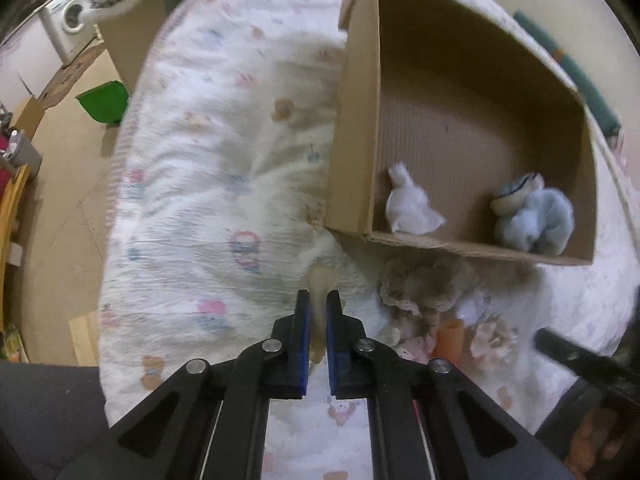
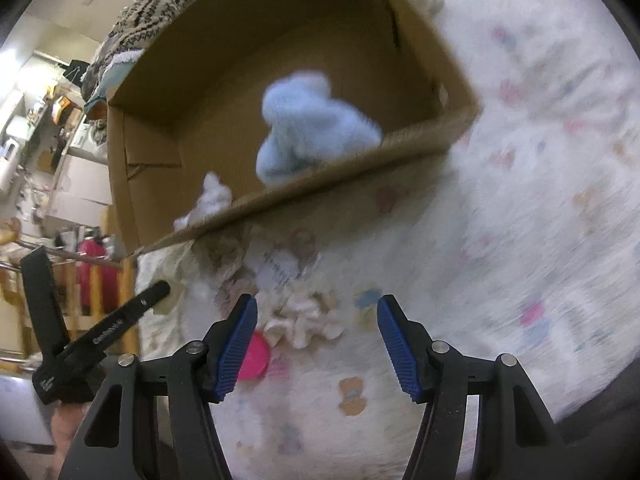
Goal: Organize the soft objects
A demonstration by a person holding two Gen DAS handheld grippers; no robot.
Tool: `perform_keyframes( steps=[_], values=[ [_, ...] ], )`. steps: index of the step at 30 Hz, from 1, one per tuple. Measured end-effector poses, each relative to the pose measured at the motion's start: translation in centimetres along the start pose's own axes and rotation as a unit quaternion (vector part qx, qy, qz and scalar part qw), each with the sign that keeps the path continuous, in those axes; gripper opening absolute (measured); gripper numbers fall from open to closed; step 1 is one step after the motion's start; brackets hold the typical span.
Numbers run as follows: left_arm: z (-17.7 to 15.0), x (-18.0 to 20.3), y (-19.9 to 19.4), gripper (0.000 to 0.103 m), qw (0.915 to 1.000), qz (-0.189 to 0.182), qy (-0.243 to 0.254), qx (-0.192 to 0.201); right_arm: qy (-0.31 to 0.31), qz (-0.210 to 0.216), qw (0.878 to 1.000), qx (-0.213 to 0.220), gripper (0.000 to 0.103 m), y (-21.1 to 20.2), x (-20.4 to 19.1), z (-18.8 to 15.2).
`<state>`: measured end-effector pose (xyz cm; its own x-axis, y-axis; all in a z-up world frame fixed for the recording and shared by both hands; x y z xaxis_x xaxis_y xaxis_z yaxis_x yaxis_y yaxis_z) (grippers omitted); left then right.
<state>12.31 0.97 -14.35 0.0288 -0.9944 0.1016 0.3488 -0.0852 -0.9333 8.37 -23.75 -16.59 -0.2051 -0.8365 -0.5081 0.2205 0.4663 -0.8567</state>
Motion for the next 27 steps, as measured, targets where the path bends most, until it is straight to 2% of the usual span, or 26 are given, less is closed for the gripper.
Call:
perform_keyframes(
  steps=[3, 10, 12, 14, 17, 20, 27],
  values=[
    [-0.1, -0.5, -1.3, 0.007, 0.9999, 0.001, 0.0, 0.011, -0.015, -0.011, 1.0, -0.021, 0.066, 1.4, -0.5, -0.4],
    [-1.1, 0.0, -1.9, 0.007, 0.9999, -0.01, -0.002, 0.005, -0.064, -0.059, 0.996, -0.026, 0.066, 3.7, -1.6, -0.6],
    [-0.8, -0.2, -1.6, 0.007, 0.9999, -0.009, 0.0, 0.006, -0.07, -0.069, 0.995, -0.023, 0.062, 4.0, -1.6, -0.6],
    [-0.8, -0.1, -1.4, 0.007, 0.9999, -0.007, 0.002, 0.008, -0.077, -0.071, 0.994, -0.021, 0.043, 4.2, -1.9, -0.6],
    [-0.8, 0.0, -1.3, 0.007, 0.9999, -0.004, 0.005, 0.008, -0.085, -0.071, 0.994, -0.02, 0.033, 4.1, -2.2, -0.7],
    [-0.9, -0.2, -1.4, 0.007, 0.9999, 0.001, 0.006, 0.012, -0.092, -0.063, 0.994, -0.009, 0.027, 3.4, -2.6, -0.9],
    [-1.2, -1.0, -2.0, 0.007, 0.9998, 0.009, -0.002, 0.018, -0.085, -0.04, 0.996, 0.014, 0.027, 0.5, -2.6, -1.6]
  ],
)
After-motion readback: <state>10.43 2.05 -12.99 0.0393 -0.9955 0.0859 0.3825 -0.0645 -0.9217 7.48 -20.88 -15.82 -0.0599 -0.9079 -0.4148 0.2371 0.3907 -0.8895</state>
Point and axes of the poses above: each gripper's, at about its wrist camera, not at the fingertips, and y roughly the way its jaws point, x to its right, z to its top, the point moved 7 cm from there along y, roughly the way its jaws point, and after that the axes turned 5 degrees about y, right-handed, at the moved point
